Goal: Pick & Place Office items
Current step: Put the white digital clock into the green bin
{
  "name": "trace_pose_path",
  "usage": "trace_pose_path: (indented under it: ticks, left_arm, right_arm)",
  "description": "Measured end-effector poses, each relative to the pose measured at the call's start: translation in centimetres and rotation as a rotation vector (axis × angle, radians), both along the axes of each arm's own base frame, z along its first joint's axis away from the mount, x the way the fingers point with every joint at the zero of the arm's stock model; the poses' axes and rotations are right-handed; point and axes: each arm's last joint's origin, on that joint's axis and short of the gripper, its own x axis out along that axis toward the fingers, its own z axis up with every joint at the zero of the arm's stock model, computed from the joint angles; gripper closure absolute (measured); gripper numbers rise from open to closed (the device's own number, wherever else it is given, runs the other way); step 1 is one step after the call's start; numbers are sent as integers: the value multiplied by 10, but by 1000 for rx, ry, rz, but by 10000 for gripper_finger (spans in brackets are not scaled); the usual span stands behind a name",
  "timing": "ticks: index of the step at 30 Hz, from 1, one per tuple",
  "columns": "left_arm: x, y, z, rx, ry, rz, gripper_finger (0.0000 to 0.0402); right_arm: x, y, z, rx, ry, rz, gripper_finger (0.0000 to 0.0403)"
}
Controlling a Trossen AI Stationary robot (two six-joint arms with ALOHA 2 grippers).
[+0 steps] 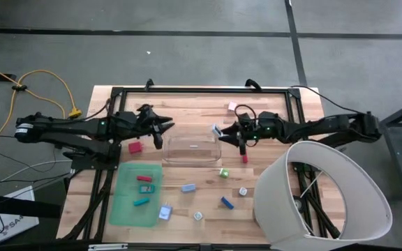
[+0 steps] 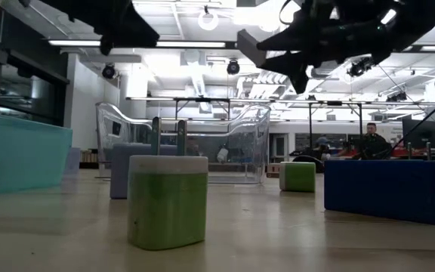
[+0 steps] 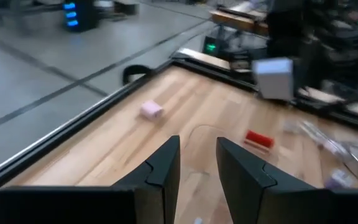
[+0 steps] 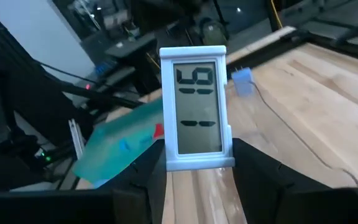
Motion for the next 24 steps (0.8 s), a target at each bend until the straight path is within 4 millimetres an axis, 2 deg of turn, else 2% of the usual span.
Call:
trace_pose_path:
  ticks: [5, 12, 17, 24]
  left_arm:
    - [25, -6, -9, 112, 23, -263, 301]
    - [45, -8, -22, 274, 79, -392, 301]
    - [51, -7, -24, 325, 70, -389, 301]
    - [51, -4, -20, 348, 52, -288, 301]
  right_arm:
    - [12, 0, -8, 60, -57, 76, 261]
    - [23, 4, -23, 199, -62, 235, 261]
    - [29, 7, -33, 257, -40, 267, 261]
    - [30, 9, -34, 287, -46, 252, 261]
